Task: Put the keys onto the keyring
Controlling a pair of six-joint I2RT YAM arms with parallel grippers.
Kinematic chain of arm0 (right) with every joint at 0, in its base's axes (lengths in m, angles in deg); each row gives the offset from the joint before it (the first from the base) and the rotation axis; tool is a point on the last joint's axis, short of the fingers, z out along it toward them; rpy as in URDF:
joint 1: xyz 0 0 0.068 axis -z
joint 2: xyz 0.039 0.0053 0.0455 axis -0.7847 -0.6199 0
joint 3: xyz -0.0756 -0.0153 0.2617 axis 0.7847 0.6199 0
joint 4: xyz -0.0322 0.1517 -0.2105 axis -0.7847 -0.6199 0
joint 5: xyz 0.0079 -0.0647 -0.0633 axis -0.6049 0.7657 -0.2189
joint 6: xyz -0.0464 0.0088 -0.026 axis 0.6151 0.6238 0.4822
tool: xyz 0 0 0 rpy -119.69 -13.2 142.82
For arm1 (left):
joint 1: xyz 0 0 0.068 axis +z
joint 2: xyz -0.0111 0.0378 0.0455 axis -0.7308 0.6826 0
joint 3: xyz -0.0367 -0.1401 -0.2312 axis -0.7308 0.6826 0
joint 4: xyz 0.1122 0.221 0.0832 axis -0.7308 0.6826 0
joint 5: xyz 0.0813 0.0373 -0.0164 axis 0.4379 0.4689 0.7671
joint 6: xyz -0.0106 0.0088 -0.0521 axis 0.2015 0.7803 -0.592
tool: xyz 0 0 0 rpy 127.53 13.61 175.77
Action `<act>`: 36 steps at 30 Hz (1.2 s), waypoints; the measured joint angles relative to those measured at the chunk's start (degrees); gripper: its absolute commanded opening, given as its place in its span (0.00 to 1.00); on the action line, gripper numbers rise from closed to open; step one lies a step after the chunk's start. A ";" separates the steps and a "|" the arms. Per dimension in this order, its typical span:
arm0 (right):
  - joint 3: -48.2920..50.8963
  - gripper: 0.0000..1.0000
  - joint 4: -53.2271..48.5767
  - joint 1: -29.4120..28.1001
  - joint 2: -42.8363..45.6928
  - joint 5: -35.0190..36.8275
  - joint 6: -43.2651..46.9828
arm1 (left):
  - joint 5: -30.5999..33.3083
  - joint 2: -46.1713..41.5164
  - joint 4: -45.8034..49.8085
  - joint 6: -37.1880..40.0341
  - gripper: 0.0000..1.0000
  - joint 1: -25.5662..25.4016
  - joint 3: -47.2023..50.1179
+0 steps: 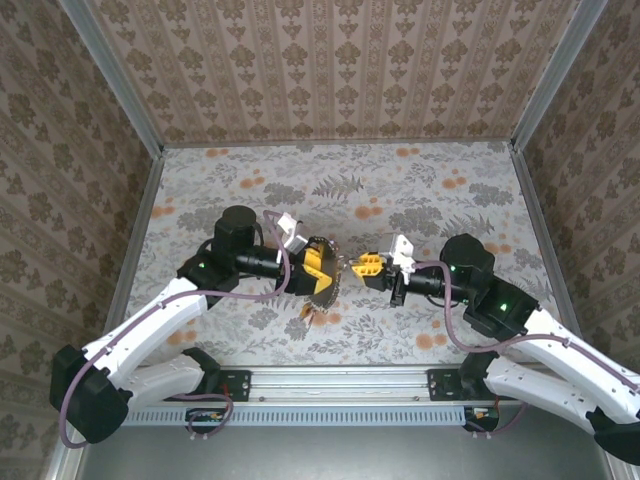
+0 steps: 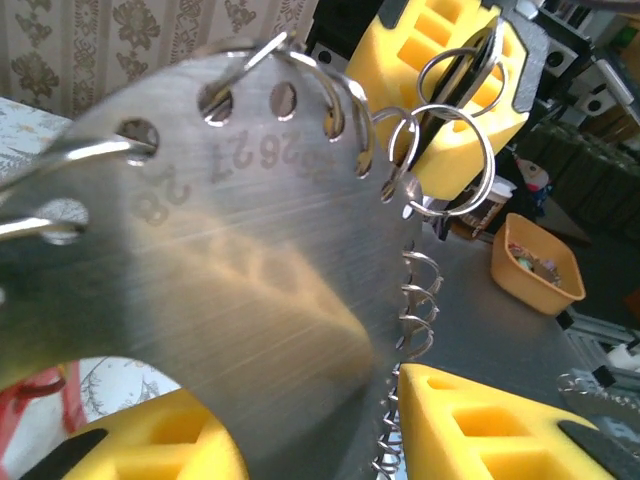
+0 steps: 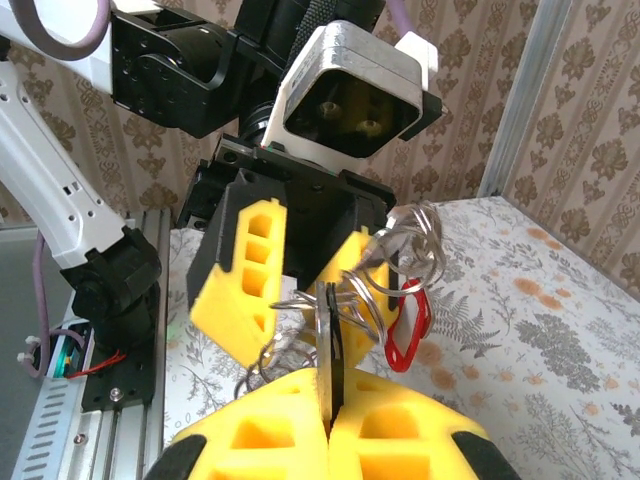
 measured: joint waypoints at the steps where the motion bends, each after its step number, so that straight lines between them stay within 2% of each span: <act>1: -0.31 0.00 -0.28 -0.11 -0.31 0.24 -0.02 | 0.42 0.00 0.07 0.15 0.47 0.00 0.04; 3: -1.29 0.00 -1.05 -0.15 -1.16 1.03 -0.04 | 1.57 0.00 0.52 0.37 0.51 0.00 0.04; 4: -1.60 0.00 -1.05 -0.15 -1.49 1.20 -0.04 | 2.21 0.00 0.79 0.55 0.59 0.00 0.04; 6: -2.16 0.00 -1.14 -0.15 -2.10 1.60 -0.04 | 3.69 0.00 1.16 0.98 0.83 0.00 0.09; 8: -2.32 0.00 -1.31 -0.26 -2.51 2.16 -0.07 | 4.94 0.00 1.97 1.42 0.88 -0.02 0.09; 12: -2.82 0.00 -2.16 -0.31 -3.56 2.62 -0.07 | 7.91 -0.26 4.83 2.34 0.88 -0.79 0.09; 17: -3.52 0.00 -2.47 -0.42 -4.09 3.34 -0.07 | 14.40 -3.50 8.17 5.14 0.80 -2.91 0.09; 25: -5.22 0.00 -2.47 -0.70 -5.22 4.09 -0.11 | 29.51 -15.17 2.91 12.07 0.66 -12.85 2.82; 28: -5.81 0.00 -2.43 -1.11 -6.08 4.33 -0.26 | 34.64 -15.32 0.13 15.06 0.60 -15.63 2.82; 31: -6.01 0.00 -2.40 -1.60 -6.73 4.74 -0.26 | 39.15 -13.64 -1.42 17.92 0.50 -18.03 2.82; 36: -6.03 0.00 -2.45 -2.45 -7.50 5.44 -0.26 | 45.31 -10.95 -3.74 21.79 0.35 -19.26 2.99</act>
